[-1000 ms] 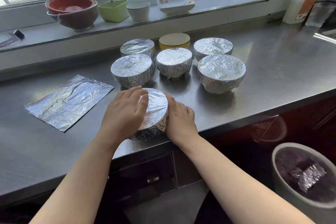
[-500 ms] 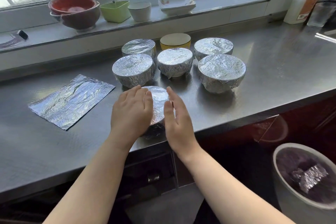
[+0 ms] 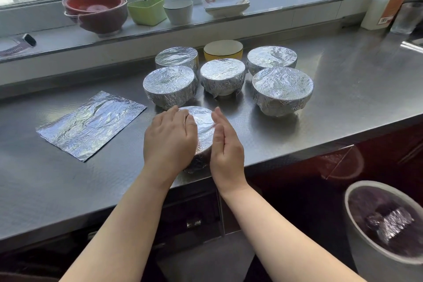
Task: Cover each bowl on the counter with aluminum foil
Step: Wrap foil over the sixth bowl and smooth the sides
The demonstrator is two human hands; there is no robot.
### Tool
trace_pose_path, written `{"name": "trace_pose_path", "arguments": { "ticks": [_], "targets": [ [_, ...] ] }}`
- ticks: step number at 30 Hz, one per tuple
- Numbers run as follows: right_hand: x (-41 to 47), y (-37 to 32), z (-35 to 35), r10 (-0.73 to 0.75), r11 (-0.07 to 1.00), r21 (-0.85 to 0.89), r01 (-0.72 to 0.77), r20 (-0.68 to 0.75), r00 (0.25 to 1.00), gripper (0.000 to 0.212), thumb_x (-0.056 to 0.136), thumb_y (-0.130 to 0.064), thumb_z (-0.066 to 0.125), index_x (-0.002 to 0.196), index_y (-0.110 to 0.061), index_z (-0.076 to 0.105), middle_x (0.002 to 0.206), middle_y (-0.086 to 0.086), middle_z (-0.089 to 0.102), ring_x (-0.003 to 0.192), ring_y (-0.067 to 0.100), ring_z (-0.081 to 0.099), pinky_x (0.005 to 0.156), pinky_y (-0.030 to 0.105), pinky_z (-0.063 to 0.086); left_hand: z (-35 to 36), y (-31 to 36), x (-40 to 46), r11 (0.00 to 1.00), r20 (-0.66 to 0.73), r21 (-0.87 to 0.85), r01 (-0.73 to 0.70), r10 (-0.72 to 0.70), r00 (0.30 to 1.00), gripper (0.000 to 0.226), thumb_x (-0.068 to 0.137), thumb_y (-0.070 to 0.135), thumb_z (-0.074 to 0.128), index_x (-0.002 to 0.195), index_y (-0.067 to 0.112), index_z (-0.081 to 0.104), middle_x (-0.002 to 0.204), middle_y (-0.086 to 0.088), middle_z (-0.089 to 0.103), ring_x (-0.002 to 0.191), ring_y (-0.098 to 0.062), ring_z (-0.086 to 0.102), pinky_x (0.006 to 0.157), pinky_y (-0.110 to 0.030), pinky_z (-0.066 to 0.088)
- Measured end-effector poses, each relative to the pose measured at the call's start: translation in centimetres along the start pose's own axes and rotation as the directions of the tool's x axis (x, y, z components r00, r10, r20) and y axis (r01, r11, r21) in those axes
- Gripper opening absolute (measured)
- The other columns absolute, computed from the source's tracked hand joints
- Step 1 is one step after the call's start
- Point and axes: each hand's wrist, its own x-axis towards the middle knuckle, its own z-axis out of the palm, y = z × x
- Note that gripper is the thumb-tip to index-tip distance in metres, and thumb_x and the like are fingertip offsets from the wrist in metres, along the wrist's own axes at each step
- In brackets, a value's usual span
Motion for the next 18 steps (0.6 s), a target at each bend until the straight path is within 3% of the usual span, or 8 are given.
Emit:
{"name": "trace_pose_path", "arguments": {
  "ticks": [4, 8, 14, 18],
  "targets": [
    [0.02, 0.04, -0.20, 0.063, 0.996, 0.059, -0.064, 0.018, 0.998, 0.035, 0.105, -0.024, 0.037, 0.128, -0.015, 0.061, 0.137, -0.026, 0.045, 0.132, -0.005, 0.043, 0.107, 0.012, 0.033, 0.17, -0.13, 0.05, 1.000, 0.002, 0.009, 0.007, -0.007, 1.000, 0.049, 0.101, 0.041, 0.024, 0.141, 0.025, 0.047, 0.154, 0.001, 0.038, 0.141, -0.021, 0.028, 0.113, -0.038, 0.023],
    [-0.05, -0.11, -0.44, 0.144, 0.986, 0.086, -0.143, 0.004, 0.990, 0.032, 0.105, -0.020, 0.037, 0.126, -0.018, 0.061, 0.134, -0.022, 0.051, 0.126, -0.011, 0.046, 0.102, 0.007, 0.033, 0.26, -0.12, 0.10, 1.000, 0.003, 0.010, 0.008, -0.008, 1.000, 0.054, 0.097, 0.044, 0.020, 0.140, 0.025, 0.048, 0.153, 0.000, 0.039, 0.141, -0.022, 0.029, 0.113, -0.039, 0.024],
    [0.08, -0.47, -0.63, 0.233, 0.970, 0.076, -0.230, -0.038, 0.972, 0.030, 0.104, -0.014, 0.042, 0.124, -0.026, 0.061, 0.096, -0.036, 0.061, 0.095, -0.023, 0.053, 0.084, -0.001, 0.034, 0.09, 0.01, 0.02, 1.000, 0.002, 0.006, 0.010, -0.010, 1.000, 0.065, 0.088, 0.047, 0.015, 0.140, 0.025, 0.047, 0.153, 0.001, 0.039, 0.141, -0.022, 0.029, 0.112, -0.039, 0.024],
    [0.14, -0.33, -0.91, 0.262, 0.965, 0.024, -0.262, 0.001, 0.965, 0.036, 0.103, -0.009, 0.043, 0.124, -0.032, 0.061, 0.091, -0.042, 0.063, 0.094, -0.017, 0.057, 0.084, 0.004, 0.038, 0.05, 0.04, 0.05, 1.000, 0.004, 0.001, 0.010, -0.010, 1.000, 0.060, 0.092, 0.047, 0.016, 0.138, 0.027, 0.049, 0.152, 0.000, 0.040, 0.140, -0.023, 0.030, 0.112, -0.040, 0.025]
  ]
}}
